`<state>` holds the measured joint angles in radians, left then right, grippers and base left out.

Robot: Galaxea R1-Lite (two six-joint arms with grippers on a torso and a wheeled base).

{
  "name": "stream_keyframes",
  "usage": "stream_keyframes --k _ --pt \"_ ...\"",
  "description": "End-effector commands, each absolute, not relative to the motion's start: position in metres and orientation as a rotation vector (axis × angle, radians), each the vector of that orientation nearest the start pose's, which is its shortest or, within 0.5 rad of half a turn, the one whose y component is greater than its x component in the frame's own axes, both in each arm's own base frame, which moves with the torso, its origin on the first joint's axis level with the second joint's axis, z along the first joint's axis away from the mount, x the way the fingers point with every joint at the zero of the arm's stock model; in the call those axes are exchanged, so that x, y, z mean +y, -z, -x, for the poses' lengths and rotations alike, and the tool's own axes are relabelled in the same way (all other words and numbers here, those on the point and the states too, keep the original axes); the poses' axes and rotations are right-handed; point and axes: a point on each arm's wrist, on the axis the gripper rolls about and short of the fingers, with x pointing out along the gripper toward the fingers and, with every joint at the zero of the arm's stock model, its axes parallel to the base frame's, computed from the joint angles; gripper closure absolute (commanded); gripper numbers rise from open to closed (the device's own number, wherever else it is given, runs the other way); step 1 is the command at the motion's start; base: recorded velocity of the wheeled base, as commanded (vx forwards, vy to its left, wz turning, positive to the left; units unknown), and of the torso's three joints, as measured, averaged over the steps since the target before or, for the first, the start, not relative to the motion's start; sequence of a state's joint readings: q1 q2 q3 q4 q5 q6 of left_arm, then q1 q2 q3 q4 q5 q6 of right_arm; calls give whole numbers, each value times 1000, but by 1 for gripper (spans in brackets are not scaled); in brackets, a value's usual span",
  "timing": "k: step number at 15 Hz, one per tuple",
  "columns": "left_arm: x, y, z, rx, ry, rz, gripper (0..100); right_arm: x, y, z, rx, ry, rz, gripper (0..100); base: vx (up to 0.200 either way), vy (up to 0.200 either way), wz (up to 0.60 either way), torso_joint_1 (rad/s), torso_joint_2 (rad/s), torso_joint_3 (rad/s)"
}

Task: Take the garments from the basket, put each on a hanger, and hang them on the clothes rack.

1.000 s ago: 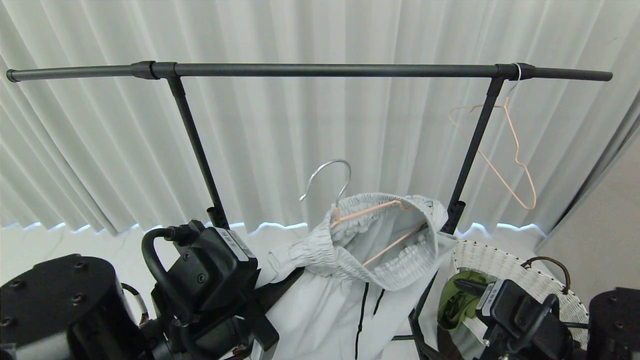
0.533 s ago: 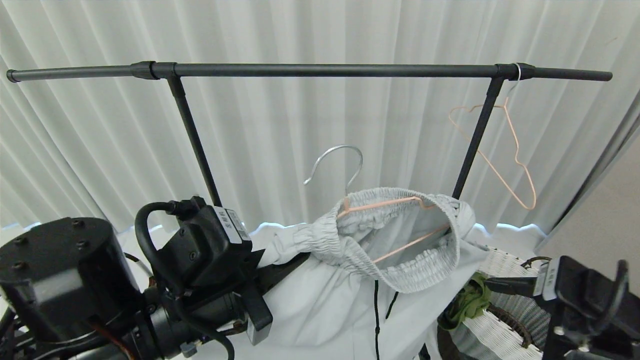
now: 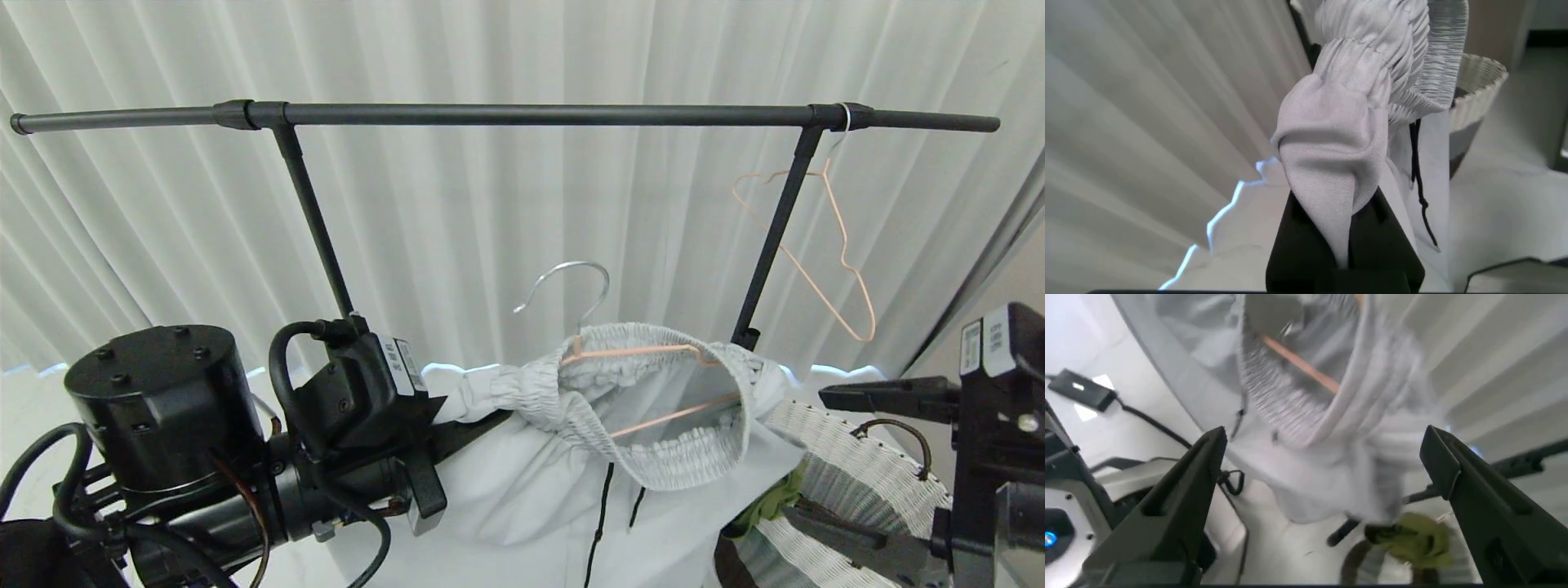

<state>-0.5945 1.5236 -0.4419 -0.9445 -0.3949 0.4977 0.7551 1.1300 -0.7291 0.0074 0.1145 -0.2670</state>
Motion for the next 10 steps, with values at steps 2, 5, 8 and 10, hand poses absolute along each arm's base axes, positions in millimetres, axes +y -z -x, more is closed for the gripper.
stream_keyframes --k 2,5,8,10 --pt "-140 -162 -191 -86 1011 -473 100 122 -247 -151 284 -943 461 0 0 0 0 0 0 0" --pt "-143 -158 -198 -83 1008 -472 100 143 -248 -181 258 -1009 545 0 0 0 0 0 0 0" --pt "-145 -162 -201 -127 996 -467 100 158 -247 -199 224 -1050 621 0 0 0 0 0 0 0" --pt "-145 -165 -200 -144 995 -466 100 159 -255 -204 221 -1049 639 0 0 0 0 0 0 0"
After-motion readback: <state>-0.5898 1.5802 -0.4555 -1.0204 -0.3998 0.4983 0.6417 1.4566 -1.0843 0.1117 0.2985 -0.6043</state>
